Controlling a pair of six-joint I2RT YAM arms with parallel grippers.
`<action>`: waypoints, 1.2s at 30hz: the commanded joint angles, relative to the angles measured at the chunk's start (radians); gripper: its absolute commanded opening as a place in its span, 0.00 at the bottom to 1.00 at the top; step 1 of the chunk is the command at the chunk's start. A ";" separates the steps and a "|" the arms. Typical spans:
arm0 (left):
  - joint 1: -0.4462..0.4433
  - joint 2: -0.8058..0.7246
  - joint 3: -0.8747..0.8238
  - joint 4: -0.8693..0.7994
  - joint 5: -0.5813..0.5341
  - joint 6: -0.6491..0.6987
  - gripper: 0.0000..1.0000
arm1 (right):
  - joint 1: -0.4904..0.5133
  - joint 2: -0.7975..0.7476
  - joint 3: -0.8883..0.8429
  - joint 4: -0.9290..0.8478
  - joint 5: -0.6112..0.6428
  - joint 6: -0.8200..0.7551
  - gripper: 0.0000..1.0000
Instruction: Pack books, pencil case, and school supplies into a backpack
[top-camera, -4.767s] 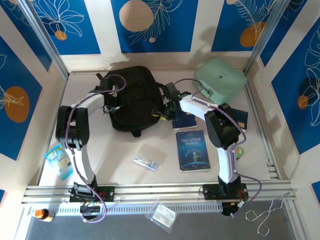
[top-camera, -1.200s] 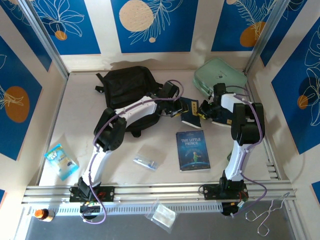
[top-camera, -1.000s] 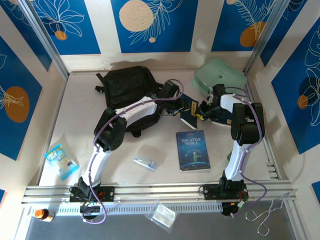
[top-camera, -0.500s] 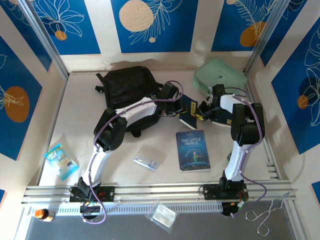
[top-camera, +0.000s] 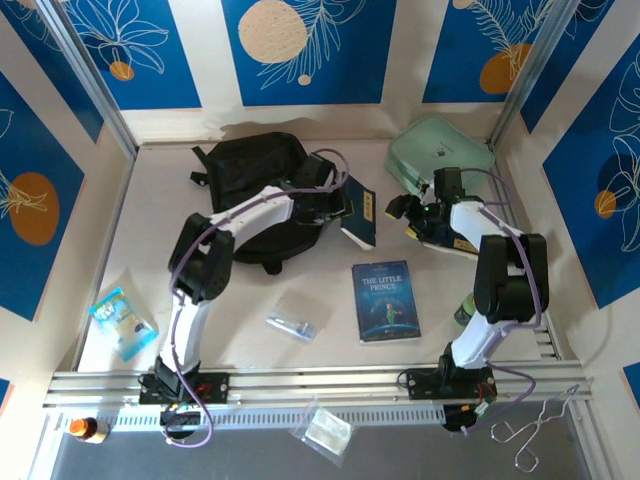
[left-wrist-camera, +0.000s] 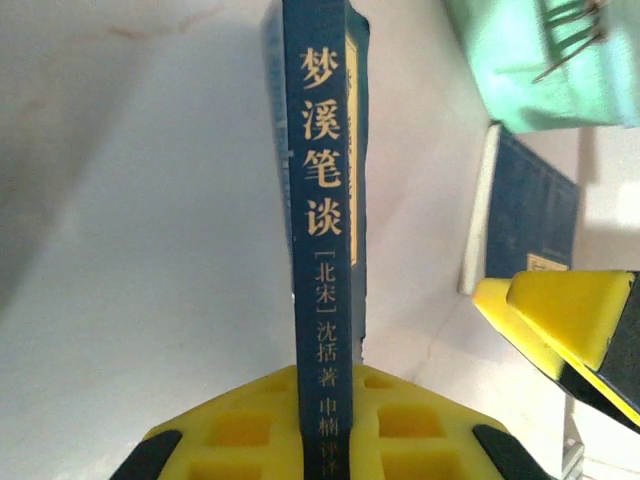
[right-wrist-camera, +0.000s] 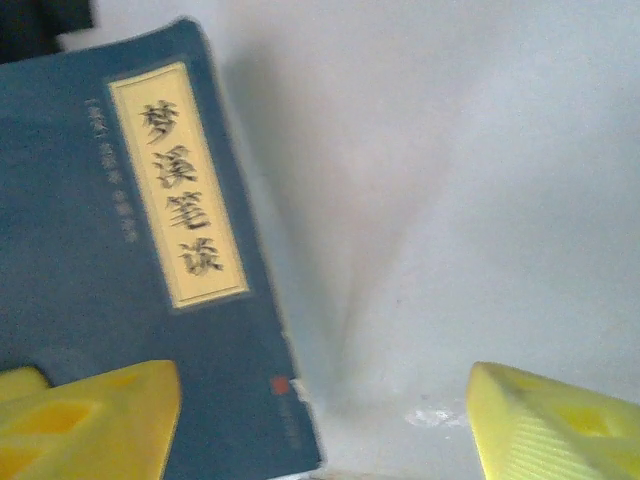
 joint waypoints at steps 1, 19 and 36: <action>0.048 -0.162 -0.076 0.096 0.029 0.028 0.00 | 0.015 -0.086 -0.076 0.161 -0.028 0.058 0.82; 0.250 -0.576 -0.573 0.483 -0.020 -0.204 0.00 | 0.265 -0.146 -0.162 0.682 -0.228 0.511 0.99; 0.248 -0.595 -0.627 0.686 -0.036 -0.367 0.00 | 0.452 0.082 -0.085 1.139 -0.124 0.850 0.83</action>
